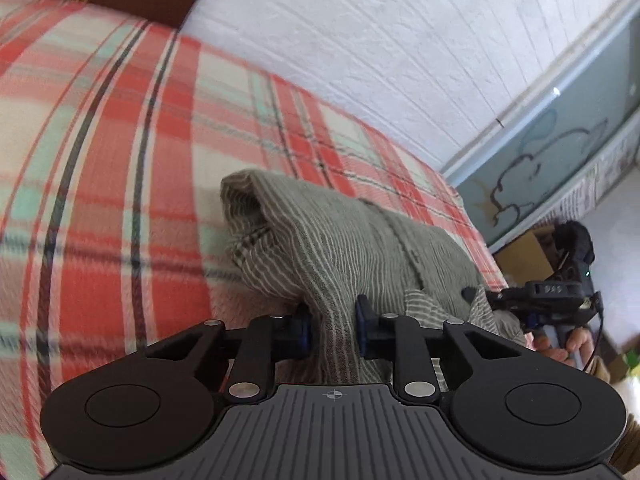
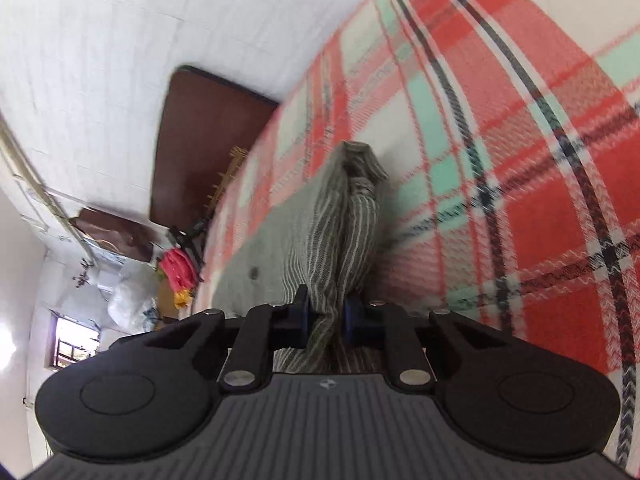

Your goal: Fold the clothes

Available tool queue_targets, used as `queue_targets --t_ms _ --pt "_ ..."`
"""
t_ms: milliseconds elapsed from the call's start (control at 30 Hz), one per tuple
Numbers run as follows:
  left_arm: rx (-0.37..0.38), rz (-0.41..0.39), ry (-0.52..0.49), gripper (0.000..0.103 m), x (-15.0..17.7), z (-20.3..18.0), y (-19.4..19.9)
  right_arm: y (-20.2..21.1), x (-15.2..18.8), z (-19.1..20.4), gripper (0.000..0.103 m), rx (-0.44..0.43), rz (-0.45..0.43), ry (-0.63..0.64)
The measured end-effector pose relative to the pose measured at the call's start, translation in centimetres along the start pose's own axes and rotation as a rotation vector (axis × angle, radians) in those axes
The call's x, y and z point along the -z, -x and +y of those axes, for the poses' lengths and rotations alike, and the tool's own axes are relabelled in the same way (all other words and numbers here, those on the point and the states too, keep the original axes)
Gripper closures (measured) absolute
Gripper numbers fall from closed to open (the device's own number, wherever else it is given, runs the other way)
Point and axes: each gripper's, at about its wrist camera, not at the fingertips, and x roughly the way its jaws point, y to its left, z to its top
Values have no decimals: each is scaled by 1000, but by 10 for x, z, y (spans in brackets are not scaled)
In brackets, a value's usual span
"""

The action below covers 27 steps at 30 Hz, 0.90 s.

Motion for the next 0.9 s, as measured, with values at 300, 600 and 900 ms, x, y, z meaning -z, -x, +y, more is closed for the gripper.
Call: queue_targets --t_ms 300,600,900 --pt "-93 -25 -214 45 -66 -27 2 14 31 19 77 74 -13 -25" --pt "-139 -84 120 39 -9 16 57 48 27 36 52 185 -73 189" --pt "-45 -110 247 22 88 -23 56 7 -8 74 45 161 -28 443"
